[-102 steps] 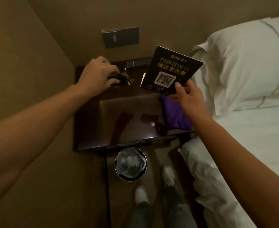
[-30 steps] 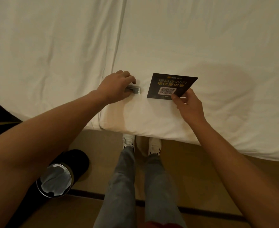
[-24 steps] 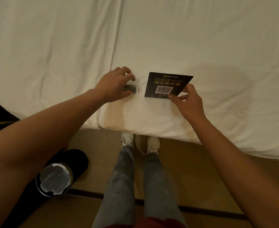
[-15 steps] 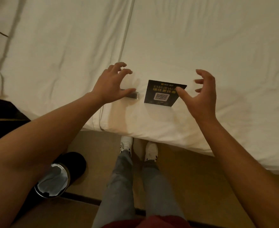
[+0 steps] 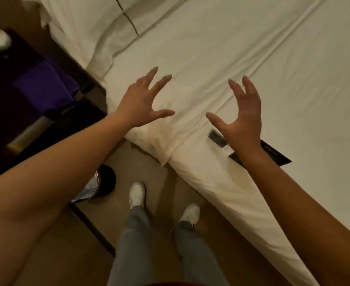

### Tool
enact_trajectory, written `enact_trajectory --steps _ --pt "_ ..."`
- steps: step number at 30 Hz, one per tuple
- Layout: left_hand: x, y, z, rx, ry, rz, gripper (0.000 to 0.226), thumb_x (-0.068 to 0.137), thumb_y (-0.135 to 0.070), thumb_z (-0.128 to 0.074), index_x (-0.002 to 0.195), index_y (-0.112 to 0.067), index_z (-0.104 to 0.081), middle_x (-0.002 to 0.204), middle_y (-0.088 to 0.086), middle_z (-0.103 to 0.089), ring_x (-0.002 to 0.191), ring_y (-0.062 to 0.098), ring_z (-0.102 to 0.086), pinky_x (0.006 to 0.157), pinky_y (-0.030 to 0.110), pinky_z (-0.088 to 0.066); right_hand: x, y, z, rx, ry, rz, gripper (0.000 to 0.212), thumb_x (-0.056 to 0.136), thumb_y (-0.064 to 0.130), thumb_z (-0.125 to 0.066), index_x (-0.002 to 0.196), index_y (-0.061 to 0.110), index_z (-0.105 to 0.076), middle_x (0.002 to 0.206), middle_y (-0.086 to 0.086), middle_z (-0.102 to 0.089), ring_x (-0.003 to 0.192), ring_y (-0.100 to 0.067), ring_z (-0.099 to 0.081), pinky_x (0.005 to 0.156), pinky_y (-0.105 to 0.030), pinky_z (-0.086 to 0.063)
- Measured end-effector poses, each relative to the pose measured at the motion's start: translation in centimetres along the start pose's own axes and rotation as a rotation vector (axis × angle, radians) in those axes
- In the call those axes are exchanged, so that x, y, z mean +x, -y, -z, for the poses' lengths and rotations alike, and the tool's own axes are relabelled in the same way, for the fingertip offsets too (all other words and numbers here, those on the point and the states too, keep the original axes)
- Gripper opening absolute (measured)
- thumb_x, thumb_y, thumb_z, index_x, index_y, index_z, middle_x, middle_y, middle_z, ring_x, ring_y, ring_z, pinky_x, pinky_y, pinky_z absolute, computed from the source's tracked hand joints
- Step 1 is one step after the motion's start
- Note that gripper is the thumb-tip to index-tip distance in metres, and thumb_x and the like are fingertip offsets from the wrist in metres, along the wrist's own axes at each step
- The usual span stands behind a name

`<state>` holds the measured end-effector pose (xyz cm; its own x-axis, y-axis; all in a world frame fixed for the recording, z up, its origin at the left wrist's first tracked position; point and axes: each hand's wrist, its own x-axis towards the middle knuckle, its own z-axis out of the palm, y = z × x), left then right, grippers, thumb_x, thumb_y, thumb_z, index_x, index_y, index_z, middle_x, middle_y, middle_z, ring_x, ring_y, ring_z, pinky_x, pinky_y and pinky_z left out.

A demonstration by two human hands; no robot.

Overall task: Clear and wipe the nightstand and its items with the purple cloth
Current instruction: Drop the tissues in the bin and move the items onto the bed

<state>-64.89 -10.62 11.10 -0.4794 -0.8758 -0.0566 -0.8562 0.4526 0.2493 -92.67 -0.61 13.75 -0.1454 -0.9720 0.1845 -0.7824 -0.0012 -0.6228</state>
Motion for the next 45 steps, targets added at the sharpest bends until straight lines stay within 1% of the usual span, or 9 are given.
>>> enact_trajectory --steps 3,11,14,18,21,26,34,38,45 --pt "-3.4 6.7 1.7 0.037 -0.071 0.103 0.099 0.080 -0.085 -0.047 0.159 -0.042 -0.007 0.170 0.010 -0.007 0.153 0.038 -0.020 0.123 0.056 -0.022 1.5 4.8 -4.5 0.019 0.048 0.107 0.085 0.083 0.065 -0.072 0.154 0.031 -0.040 0.169 0.000 -0.022 0.157 -0.024 -0.016 0.124 -0.050 -0.025" --pt "-11.9 24.9 5.8 0.121 -0.216 0.335 0.095 0.081 -0.086 -0.046 0.158 -0.041 -0.014 0.168 0.013 -0.013 0.148 0.040 -0.029 0.116 0.056 -0.030 4.9 18.7 -18.6 -0.015 0.169 0.259 0.088 0.082 0.074 -0.065 0.156 0.040 -0.033 0.171 0.002 -0.015 0.159 -0.022 -0.010 0.124 -0.055 -0.025" --pt "-15.1 31.4 7.7 0.122 -0.225 0.402 0.094 0.081 -0.088 -0.042 0.158 -0.042 -0.012 0.168 0.013 -0.011 0.147 0.040 -0.031 0.113 0.058 -0.034 5.9 24.1 -23.3 -0.029 0.205 0.293 0.086 0.083 0.074 -0.065 0.156 0.039 -0.034 0.171 0.001 -0.014 0.159 -0.023 -0.010 0.125 -0.052 -0.023" --pt "-19.1 39.5 10.4 0.123 -0.205 0.483 0.094 0.081 -0.088 -0.040 0.158 -0.041 -0.014 0.169 0.014 -0.009 0.148 0.042 -0.029 0.115 0.061 -0.033 7.6 30.6 -28.5 0.003 0.251 0.336 0.087 0.083 0.074 -0.065 0.156 0.037 -0.034 0.171 -0.001 -0.017 0.158 -0.024 -0.013 0.125 -0.051 -0.025" --pt "-20.6 44.5 12.0 0.129 -0.205 0.585 0.091 0.083 -0.085 -0.041 0.158 -0.040 -0.015 0.169 0.013 -0.009 0.149 0.040 -0.027 0.116 0.059 -0.031 9.5 34.4 -31.7 0.025 0.283 0.354 0.090 0.082 0.075 -0.065 0.156 0.036 -0.033 0.170 -0.001 -0.018 0.157 -0.023 -0.017 0.124 -0.047 -0.027" --pt "-21.7 50.6 13.4 0.092 -0.190 0.718 0.087 0.085 -0.080 -0.047 0.157 -0.039 -0.018 0.168 0.010 -0.010 0.149 0.039 -0.026 0.117 0.058 -0.029 13.0 39.0 -37.0 0.040 0.328 0.408 0.091 0.083 0.070 -0.069 0.157 0.032 -0.034 0.168 -0.005 -0.021 0.155 -0.024 -0.022 0.123 -0.046 -0.030" --pt "-21.5 59.3 12.6 0.107 -0.164 0.762 0.078 0.091 -0.072 -0.047 0.157 -0.037 -0.027 0.166 0.014 -0.021 0.149 0.039 -0.024 0.119 0.057 -0.026 20.8 44.3 -47.6 0.058 0.464 0.446 0.086 0.084 0.058 -0.075 0.156 0.032 -0.036 0.167 -0.010 -0.024 0.155 -0.028 -0.023 0.123 -0.049 -0.029" --pt "-19.0 63.3 11.2 0.060 -0.117 0.806 0.073 0.095 -0.066 -0.048 0.157 -0.033 -0.028 0.164 0.011 -0.029 0.149 0.037 -0.025 0.119 0.056 -0.026 25.4 45.6 -53.0 0.022 0.553 0.434 0.086 0.084 0.056 -0.076 0.156 0.029 -0.037 0.166 -0.016 -0.026 0.154 -0.032 -0.024 0.123 -0.051 -0.028" --pt "-14.7 67.3 9.5 0.013 -0.091 0.838 0.071 0.094 -0.046 -0.063 0.156 -0.028 -0.033 0.160 0.009 -0.035 0.148 0.033 -0.029 0.118 0.053 -0.028 31.3 47.0 -60.4 -0.035 0.658 0.453 0.089 0.081 0.056 -0.078 0.155 0.027 -0.038 0.165 -0.015 -0.027 0.153 -0.032 -0.024 0.123 -0.048 -0.027"
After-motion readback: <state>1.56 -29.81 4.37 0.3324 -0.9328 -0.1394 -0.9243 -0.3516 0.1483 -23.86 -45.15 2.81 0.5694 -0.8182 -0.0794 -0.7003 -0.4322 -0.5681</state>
